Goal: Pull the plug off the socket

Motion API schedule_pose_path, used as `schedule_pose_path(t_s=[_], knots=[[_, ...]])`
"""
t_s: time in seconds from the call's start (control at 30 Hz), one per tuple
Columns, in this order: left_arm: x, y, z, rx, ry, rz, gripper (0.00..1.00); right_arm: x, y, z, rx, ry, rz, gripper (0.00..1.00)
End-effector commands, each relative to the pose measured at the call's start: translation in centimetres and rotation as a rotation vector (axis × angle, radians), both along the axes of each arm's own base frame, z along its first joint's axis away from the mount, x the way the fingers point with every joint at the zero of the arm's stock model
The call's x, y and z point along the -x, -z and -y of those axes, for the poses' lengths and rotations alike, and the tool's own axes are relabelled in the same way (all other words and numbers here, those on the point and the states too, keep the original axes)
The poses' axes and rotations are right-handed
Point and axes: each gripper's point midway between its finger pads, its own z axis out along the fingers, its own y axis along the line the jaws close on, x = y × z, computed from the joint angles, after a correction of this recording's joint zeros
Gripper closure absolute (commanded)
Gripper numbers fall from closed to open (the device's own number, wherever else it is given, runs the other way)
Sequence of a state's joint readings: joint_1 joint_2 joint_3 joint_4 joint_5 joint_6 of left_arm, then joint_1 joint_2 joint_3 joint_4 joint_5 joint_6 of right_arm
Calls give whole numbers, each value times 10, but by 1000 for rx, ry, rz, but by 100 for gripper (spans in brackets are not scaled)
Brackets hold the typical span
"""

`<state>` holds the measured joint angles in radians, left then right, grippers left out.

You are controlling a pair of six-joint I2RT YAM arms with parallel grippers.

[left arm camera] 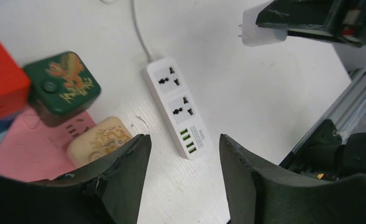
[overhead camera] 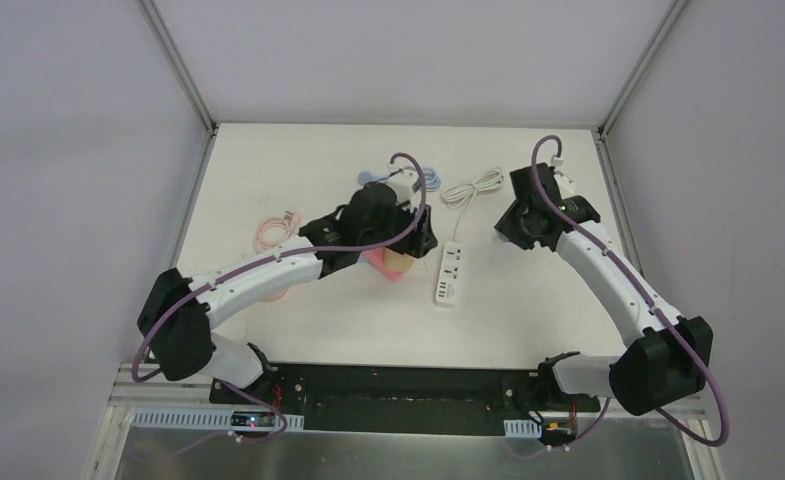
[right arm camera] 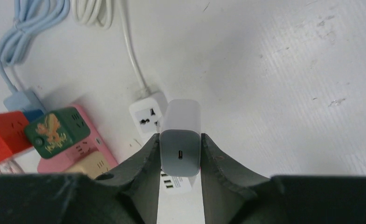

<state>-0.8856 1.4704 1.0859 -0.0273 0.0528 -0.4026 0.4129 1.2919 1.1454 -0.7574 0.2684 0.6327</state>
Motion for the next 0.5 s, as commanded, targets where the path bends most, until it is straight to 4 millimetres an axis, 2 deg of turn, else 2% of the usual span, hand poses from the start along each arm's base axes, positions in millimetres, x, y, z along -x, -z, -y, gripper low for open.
schedule_pose_path(t_s=[0.0, 0.23, 0.3, 0.47], knots=[[-11, -60, -29, 72, -37, 65, 39, -25, -12, 27, -35, 91, 79, 100], [-35, -111, -102, 23, -223, 216, 15, -76, -4, 65, -135, 158, 123, 98], [-39, -120, -121, -11, -276, 250, 4, -91, 0, 74, -149, 175, 130, 98], [-45, -136, -153, -80, -370, 308, 1, -118, 16, 89, -199, 192, 122, 94]])
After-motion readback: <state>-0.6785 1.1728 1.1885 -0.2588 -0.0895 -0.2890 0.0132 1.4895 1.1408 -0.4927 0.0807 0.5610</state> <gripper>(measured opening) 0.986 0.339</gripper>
